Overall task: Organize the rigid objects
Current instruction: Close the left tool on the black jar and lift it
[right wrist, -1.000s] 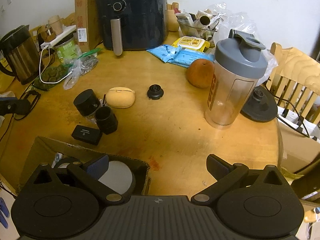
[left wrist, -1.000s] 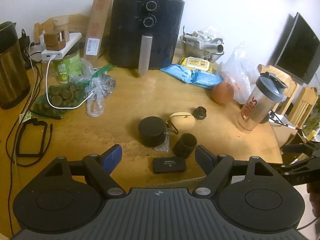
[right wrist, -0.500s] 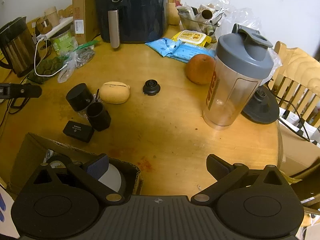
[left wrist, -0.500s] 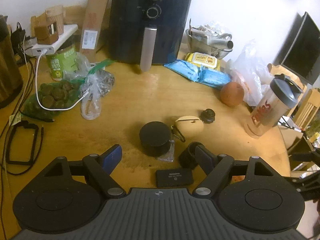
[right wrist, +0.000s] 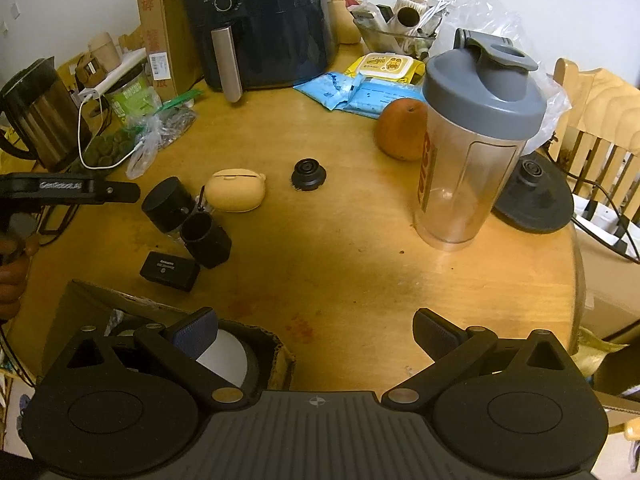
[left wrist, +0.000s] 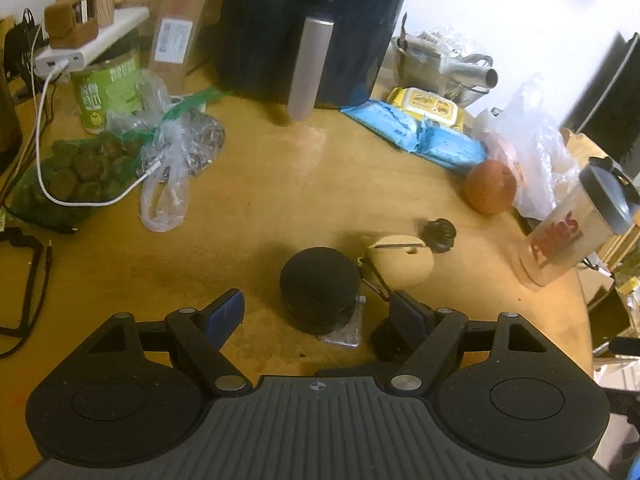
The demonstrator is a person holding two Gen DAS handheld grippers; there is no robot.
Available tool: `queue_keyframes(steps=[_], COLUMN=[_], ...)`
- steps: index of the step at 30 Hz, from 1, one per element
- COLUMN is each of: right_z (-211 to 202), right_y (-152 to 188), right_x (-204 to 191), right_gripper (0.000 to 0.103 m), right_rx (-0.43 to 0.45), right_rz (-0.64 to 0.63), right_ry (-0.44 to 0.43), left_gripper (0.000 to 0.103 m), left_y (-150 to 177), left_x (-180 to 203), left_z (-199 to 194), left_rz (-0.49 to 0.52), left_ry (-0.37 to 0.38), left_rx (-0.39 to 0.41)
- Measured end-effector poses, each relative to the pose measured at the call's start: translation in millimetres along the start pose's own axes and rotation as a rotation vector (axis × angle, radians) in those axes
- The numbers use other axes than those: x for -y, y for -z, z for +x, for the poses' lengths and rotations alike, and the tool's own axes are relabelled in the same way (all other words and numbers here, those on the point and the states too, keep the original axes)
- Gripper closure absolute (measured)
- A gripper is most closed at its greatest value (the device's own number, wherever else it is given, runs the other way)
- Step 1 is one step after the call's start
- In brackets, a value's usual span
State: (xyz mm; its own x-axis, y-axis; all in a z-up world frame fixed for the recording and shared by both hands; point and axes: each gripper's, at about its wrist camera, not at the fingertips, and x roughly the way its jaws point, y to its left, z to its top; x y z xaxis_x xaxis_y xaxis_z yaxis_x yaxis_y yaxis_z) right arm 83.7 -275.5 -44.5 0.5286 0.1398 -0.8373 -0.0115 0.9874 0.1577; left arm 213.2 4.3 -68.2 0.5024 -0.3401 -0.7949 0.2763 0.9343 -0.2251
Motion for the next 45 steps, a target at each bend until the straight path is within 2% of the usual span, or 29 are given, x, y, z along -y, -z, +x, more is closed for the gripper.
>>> queue_keyframes(steps=[11, 14, 17, 21, 24, 32, 45], right_z=[-2.0, -3.2, -3.7, -4.5, -4.3, -6.2, -7.8], right_y=[1.5, 2.0, 2.7, 4.2, 4.7, 5.5, 3.1], right_x=[12.0, 15.1, 18.1, 21.6, 23.6, 24.6, 19.3], right_gripper=[0.0, 0.0, 0.0, 0.0, 0.0, 0.0, 0.0], right_rx=[0.003, 0.003, 0.003, 0.004, 0.004, 0.016, 0.026], right_rz=[0.055, 0.069, 0.085, 0.105, 0.116, 0.127, 0.091], right_ry=[-0.003, -0.004, -0.008, -0.013, -0.013, -0.014, -0.036], left_gripper=[0.024, 0.034, 0.035, 0.045, 0.045, 0.046, 0.046], left_y=[-7.6, -10.1, -12.3, -13.4, -14.3, -16.6, -18.9], left_x=[-6.5, -7.3, -7.3, -8.2, -10.2, -6.6, 5.0], left_z=[31.7, 40.5, 48.8, 59.7, 62.4, 57.1, 13.5], left_rz=[-0.056, -0.07, -0.084, -0.093, -0.107, -0.084, -0.04], left_ry=[0.034, 0.039, 0.045, 0.042, 0.041, 0.031, 0.028], left_rx=[-0.036, -0.055, -0.072, -0.094, -0.1, -0.104, -0.02])
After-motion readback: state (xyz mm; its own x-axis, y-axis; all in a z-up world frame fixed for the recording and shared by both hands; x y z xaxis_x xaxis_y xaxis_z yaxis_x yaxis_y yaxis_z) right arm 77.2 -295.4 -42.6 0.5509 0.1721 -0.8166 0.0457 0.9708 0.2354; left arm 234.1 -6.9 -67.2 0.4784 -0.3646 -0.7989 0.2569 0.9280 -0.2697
